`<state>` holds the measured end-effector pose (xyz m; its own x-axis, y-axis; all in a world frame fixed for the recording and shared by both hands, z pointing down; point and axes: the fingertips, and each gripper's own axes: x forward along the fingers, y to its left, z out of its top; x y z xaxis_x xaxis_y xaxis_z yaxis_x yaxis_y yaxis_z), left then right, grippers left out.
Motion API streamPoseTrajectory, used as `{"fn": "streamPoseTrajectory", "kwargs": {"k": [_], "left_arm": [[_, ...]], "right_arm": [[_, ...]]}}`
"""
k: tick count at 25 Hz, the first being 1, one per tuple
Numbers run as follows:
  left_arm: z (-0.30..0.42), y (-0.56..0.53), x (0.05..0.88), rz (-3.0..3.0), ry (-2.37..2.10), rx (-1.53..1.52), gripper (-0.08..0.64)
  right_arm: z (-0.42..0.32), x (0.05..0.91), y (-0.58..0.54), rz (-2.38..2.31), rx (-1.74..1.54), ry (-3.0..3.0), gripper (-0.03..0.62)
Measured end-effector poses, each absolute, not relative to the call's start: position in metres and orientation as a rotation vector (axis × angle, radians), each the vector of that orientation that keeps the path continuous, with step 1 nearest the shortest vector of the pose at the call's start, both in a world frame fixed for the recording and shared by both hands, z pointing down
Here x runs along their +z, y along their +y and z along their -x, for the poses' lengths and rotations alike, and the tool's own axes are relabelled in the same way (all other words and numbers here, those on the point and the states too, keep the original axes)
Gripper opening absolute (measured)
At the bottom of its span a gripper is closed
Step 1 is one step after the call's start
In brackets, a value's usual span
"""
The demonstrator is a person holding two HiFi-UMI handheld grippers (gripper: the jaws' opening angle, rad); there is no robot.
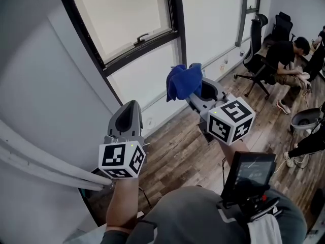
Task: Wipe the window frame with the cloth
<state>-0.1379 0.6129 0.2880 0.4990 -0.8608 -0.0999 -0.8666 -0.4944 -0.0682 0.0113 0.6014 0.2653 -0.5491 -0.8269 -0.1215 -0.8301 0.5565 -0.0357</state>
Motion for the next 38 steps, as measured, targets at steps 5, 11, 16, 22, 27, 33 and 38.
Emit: {"fn": "streamPoseTrajectory", "kwargs": {"k": [5, 11, 16, 22, 27, 33, 38], "left_arm": [[0.144, 0.616, 0.291, 2.646, 1.506, 0.068, 0.009], [0.165, 0.617, 0.306, 2.696, 1.479, 0.062, 0.009], [0.172, 0.615, 0.312, 2.729, 1.428, 0.057, 0.009], [0.171, 0.604, 0.325, 2.782, 1.387, 0.055, 0.009], [0.168, 0.575, 0.326, 2.768, 1.416, 0.048, 0.009], [0.147, 0.519, 0.317, 2.727, 1.437, 0.025, 0.009], [0.112, 0.474, 0.305, 2.716, 1.436, 0.065, 0.009]], "right_arm": [[-0.002, 0.264, 0.603, 1.421, 0.021, 2.650, 0.143], [0.020, 0.273, 0.607, 1.455, 0.002, 2.644, 0.143], [0.034, 0.278, 0.613, 1.499, 0.009, 2.635, 0.143], [0.034, 0.286, 0.601, 1.536, -0.027, 2.609, 0.144], [0.029, 0.288, 0.571, 1.498, -0.023, 2.613, 0.144], [0.004, 0.286, 0.509, 1.457, -0.032, 2.599, 0.144], [-0.027, 0.273, 0.466, 1.421, 0.000, 2.609, 0.144]]}}
